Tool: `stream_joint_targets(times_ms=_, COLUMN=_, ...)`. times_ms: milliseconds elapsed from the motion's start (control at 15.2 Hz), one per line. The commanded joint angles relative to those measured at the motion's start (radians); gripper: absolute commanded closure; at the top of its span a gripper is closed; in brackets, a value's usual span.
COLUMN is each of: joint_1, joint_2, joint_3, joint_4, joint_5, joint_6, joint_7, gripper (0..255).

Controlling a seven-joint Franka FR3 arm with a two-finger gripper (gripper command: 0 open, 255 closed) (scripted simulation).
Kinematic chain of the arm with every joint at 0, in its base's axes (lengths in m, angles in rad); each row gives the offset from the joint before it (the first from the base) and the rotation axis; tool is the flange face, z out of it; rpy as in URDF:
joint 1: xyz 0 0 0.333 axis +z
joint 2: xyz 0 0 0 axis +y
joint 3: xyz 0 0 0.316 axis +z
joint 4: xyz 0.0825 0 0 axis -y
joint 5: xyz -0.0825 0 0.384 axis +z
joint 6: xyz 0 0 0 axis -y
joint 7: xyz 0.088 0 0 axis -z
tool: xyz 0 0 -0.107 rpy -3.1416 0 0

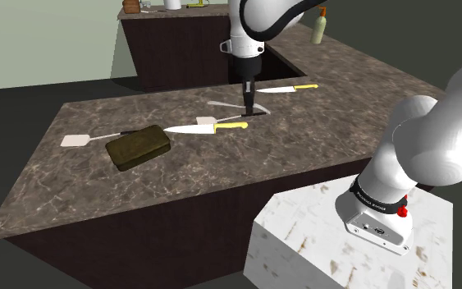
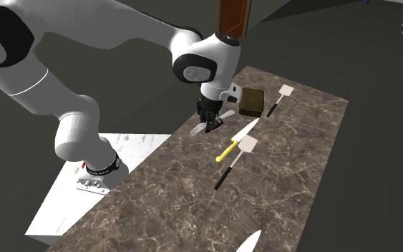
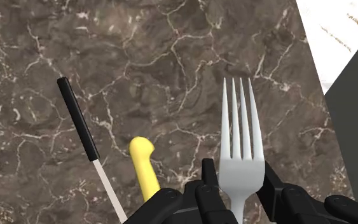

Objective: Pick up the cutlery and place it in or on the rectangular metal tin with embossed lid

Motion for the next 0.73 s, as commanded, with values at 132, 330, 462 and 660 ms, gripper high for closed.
stream_joint_targets(times_ms=132, joint_1=0.032, joint_2=0.141, joint_3=0.033, joint_4=0.131, joint_5=0.03, joint_6=0.01, joint_7=0.048, gripper=255)
stream_joint_targets(times_ms=330, joint_1=0.052, joint_2=0.239, joint_3=0.054, joint_4=0.239, joint_5=0.044, joint_6=0.002, joint_7=0.082, gripper=255)
stream_joint_targets(times_ms=462, joint_1=0.065, joint_2=0.305, joint_3=0.066, joint_4=0.317, joint_5=0.05, joint_6=-0.009, joint_7=0.105, gripper=255)
stream_joint_targets(times_ms=660, joint_1=0.083, joint_2=0.407, joint_3=0.083, joint_4=0.445, joint_5=0.056, joint_6=-0.033, joint_7=0.138, gripper=255)
